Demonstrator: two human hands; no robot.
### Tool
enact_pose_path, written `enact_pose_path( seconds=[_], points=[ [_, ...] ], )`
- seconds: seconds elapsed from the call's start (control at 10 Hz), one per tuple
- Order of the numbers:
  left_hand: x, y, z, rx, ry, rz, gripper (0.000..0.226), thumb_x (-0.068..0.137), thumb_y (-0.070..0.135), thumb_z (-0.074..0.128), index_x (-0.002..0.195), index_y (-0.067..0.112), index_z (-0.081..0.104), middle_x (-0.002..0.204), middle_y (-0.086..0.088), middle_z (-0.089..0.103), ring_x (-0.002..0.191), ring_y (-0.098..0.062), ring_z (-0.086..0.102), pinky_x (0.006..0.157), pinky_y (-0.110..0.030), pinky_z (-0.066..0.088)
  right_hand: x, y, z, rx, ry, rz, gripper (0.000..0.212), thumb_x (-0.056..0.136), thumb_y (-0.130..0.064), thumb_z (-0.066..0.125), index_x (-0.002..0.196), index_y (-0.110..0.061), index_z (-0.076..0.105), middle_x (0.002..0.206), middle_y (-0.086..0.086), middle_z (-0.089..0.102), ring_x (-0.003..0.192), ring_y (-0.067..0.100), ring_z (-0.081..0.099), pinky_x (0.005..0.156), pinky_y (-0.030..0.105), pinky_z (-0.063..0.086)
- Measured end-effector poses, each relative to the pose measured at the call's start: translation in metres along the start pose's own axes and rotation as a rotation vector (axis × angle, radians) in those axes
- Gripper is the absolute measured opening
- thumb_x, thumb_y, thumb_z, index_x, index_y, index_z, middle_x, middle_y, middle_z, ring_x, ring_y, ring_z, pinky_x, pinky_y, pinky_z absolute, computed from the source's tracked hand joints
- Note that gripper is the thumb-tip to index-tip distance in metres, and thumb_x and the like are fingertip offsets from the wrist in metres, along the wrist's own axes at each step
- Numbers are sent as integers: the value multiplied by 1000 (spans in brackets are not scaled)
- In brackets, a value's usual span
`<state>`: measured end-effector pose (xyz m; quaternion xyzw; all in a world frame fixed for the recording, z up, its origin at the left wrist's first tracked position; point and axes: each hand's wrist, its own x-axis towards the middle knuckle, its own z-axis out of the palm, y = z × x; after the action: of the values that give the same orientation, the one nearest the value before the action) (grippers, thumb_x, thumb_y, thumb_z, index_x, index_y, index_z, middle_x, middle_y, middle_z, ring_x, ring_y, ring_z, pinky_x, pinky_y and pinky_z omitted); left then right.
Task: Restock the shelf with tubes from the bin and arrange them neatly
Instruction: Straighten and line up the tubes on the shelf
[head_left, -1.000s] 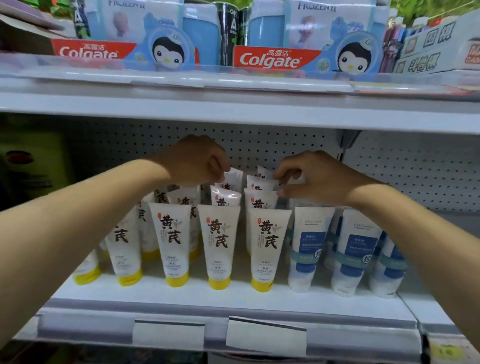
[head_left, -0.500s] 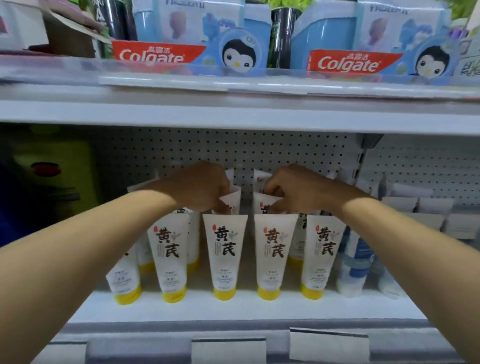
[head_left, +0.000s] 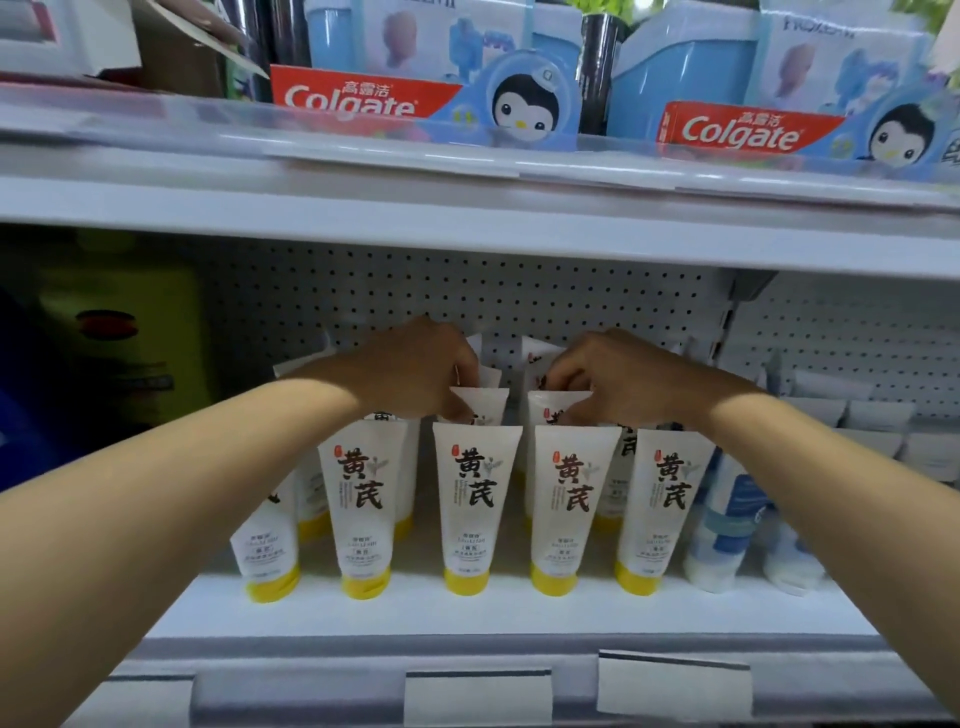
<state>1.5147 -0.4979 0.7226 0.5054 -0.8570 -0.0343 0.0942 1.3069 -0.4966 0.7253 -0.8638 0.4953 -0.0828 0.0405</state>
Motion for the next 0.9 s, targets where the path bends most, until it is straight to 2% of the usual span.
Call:
enact_pose_path(
  seconds=[0.1, 0.2, 0.3, 0.4, 0.5, 0.6, 0.7, 0.8, 0.9],
  points=[
    [-6, -6, -12, -66, 34, -23, 24, 81, 31, 69, 102, 21, 68, 95, 11, 63, 91, -9, 60, 90, -27, 48, -4, -9, -8, 93, 66, 13, 34, 81, -27, 70, 113, -21, 63, 110, -9, 64, 99, 4, 59, 86, 18, 42],
    [-16, -24, -28, -75, 41, -83, 15, 80, 34, 68, 94, 28, 69, 96, 10, 68, 90, -8, 62, 91, -31, 50, -3, -27, -13, 83, 116, -12, 31, 86, -30, 63, 117, -24, 60, 117, -11, 60, 105, 2, 54, 90, 18, 37],
    [-33, -41, -40, 28, 21, -141, 7, 78, 38, 69, 84, 36, 67, 92, 14, 69, 87, -5, 64, 89, -34, 53, 5, -51, -10, 72, 124, -50, 27, 89, -31, 59, 116, -26, 60, 116, -14, 58, 106, 3, 52, 84, 15, 37],
    [-42, -77, -48, 118, -12, -204, 8, 73, 43, 71, 77, 41, 64, 88, 16, 69, 84, -2, 64, 86, -34, 55, 18, -76, -4, 81, 114, -91, 25, 91, -30, 56, 115, -22, 62, 118, -11, 60, 107, 6, 54, 85, 17, 37],
    [-56, -84, -50, 85, -36, -220, 9, 76, 37, 72, 82, 33, 66, 93, 16, 67, 88, -7, 63, 90, -31, 51, 33, -97, 1, 61, 79, -124, 23, 90, -29, 58, 108, -17, 67, 117, -9, 63, 104, 10, 58, 87, 21, 40],
    [-64, -90, -44, 81, -54, -230, 20, 82, 31, 67, 94, 16, 70, 94, 16, 59, 85, -8, 57, 79, -20, 45, 48, -109, 9, 64, 55, -121, 21, 89, -26, 60, 101, -13, 71, 110, -8, 67, 97, 12, 63, 89, 25, 47],
    [-65, -97, -33, 70, -69, -217, 26, 84, 31, 65, 98, 9, 68, 89, 4, 64, 74, -9, 56, 59, -11, 38, 59, -114, 17, 45, 27, -104, 25, 88, -30, 61, 93, -7, 72, 96, 6, 71, 83, 20, 67, 83, 34, 53],
    [-67, -104, -31, 52, -46, -179, 23, 83, 25, 67, 99, 9, 70, 85, 10, 55, 75, -7, 54, 58, -8, 34, 64, -118, 21, 34, 33, -93, 29, 86, -28, 64, 85, 0, 69, 84, 16, 68, 61, 21, 55, 64, 27, 47],
    [-71, -110, -31, 42, -11, -136, 18, 81, 22, 69, 96, 12, 71, 93, 6, 64, 80, -8, 57, 62, -8, 37, 66, -117, 21, 13, 44, -63, 28, 84, -27, 66, 85, 1, 69, 82, 14, 69, 70, 28, 62, 65, 28, 49]
  ],
)
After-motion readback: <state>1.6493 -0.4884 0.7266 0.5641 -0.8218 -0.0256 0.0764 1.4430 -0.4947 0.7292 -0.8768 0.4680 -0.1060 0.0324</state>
